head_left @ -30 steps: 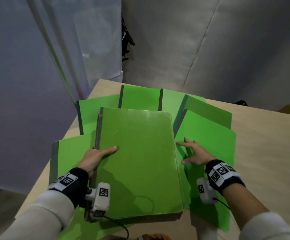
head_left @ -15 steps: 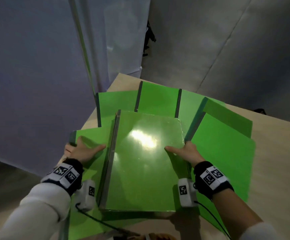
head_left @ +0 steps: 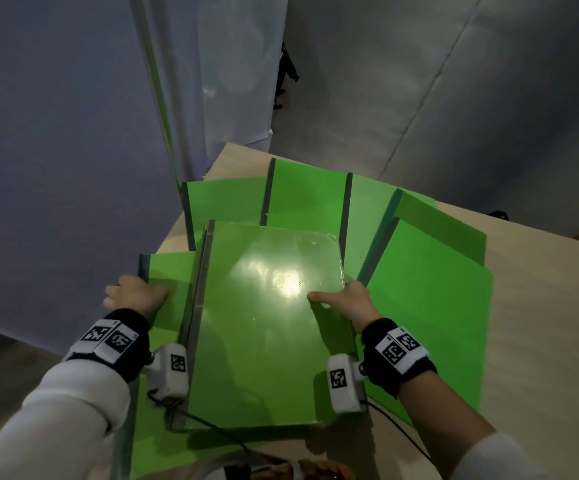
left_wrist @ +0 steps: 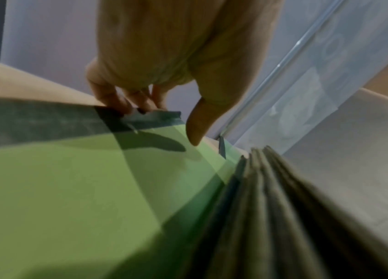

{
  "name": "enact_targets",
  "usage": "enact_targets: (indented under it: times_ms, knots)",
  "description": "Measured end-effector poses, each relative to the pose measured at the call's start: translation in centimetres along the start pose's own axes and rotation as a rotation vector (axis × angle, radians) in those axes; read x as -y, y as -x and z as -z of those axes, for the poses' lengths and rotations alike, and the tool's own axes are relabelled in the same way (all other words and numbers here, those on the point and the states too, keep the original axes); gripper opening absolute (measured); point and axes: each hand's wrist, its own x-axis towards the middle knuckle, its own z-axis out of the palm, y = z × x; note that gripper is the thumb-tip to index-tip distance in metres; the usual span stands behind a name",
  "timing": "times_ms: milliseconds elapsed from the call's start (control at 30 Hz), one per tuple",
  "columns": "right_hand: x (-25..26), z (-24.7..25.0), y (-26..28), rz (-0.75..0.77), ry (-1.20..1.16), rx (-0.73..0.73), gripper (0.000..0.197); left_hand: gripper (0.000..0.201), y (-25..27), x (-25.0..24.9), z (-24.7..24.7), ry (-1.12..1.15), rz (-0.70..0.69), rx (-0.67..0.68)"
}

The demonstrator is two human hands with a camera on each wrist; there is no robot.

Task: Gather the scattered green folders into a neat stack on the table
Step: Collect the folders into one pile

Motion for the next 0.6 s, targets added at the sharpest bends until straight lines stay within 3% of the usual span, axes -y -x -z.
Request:
enact_targets:
  times_ms: [67, 100, 200, 333, 433, 533, 600]
  knots:
    - [0.7, -0.5, 0.6, 0.012, 0.019, 0.007, 0.092, 0.045, 0.3, -0.7, -0.2, -0.017, -0.045, 0.082]
    - [1.0, -0.6, 0.8, 0.011, 0.022, 0.017, 0.089, 0.044, 0.3, -1.1, -0.4, -0.005, -0.055, 0.104]
    - [1.3, -0.9, 1.3, 0.001, 0.008, 0.028, 0.075, 0.064, 1.2, -2.0, -0.5, 0.098, -0.046, 0.084]
    - [1.6, -0.9, 1.9, 0.015, 0.076, 0.012, 0.070, 0.080, 1.1, 0.1, 0.2, 0.044, 0.008, 0.063]
    - [2.2, -0.9, 2.3, 0.014, 0.095, 0.015, 0.074, 0.090, -0.4, 1.7, 1.3, 0.083, 0.021, 0.214]
    - [2.8, -0.9, 2.7, 0.015, 0.070, 0.023, 0.074, 0.085, -1.3, 2.6, 2.8, 0.268, 0.004, 0.394]
    - [3.2, -1.2, 3.5, 0.000, 0.039, 0.032, 0.079, 0.100, -0.9, 2.8, 3.3, 0.338, -0.009, 0.442]
